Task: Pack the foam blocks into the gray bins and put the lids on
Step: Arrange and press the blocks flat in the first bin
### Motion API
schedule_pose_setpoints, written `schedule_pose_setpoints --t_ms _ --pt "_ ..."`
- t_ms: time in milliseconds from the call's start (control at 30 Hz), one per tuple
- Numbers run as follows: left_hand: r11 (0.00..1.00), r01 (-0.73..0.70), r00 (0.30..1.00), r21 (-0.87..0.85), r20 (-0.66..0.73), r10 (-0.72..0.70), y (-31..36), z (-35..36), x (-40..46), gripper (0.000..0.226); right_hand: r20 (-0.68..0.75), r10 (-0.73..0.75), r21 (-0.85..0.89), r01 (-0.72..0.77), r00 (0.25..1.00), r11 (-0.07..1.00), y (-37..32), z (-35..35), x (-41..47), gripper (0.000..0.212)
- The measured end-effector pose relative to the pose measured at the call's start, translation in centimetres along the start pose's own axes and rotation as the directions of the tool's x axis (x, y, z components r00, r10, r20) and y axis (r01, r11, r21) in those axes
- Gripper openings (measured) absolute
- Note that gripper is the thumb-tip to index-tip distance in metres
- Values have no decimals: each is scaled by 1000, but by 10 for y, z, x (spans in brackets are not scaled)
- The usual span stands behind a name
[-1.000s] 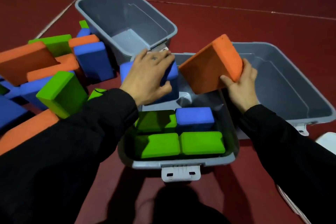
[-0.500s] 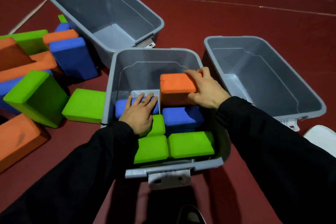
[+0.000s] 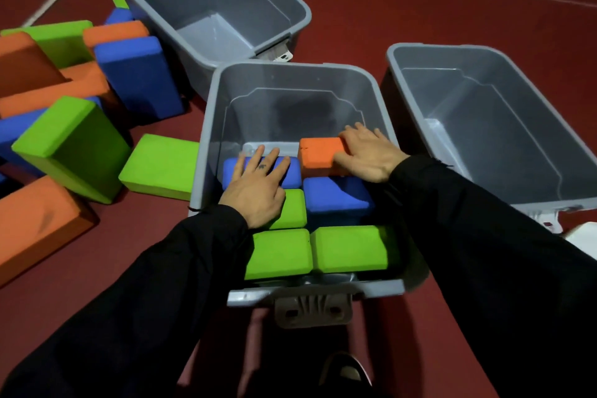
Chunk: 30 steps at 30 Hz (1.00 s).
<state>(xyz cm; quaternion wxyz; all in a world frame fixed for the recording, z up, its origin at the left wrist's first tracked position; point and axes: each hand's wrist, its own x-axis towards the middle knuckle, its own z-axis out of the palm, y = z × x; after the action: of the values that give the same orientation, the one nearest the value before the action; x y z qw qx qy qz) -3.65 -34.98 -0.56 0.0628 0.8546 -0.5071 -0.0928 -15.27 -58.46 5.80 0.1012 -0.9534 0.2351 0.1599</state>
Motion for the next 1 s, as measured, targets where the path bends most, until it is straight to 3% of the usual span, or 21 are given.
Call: schedule_pose_setpoints --t_ms 67,167,333,500,600,767,1000 --pt "997 65 998 45 -19 -64 2 2 -2 72 -101 58 102 -47 993 994 -6 12 4 77" --pt "995 86 996 57 -40 -84 4 5 -3 70 -187 69 88 -53 980 995 -3 37 8 91" --pt "988 154 976 0 -154 -152 7 14 -2 69 -199 54 37 -47 979 998 -3 68 6 83" --pt "976 217 959 5 -188 -212 9 14 -2 68 -108 57 -66 -64 993 996 -9 59 10 77" --pt "977 211 960 -11 -184 -209 9 14 -2 70 -147 -17 -90 4 989 996 -20 63 10 70" --pt "982 187 975 -8 -121 -187 3 11 -1 94 -282 49 -46 -64 958 997 -41 81 -27 83" --pt "989 128 985 67 -126 -119 6 6 4 94 -329 101 8 -104 939 995 -36 92 -37 79"
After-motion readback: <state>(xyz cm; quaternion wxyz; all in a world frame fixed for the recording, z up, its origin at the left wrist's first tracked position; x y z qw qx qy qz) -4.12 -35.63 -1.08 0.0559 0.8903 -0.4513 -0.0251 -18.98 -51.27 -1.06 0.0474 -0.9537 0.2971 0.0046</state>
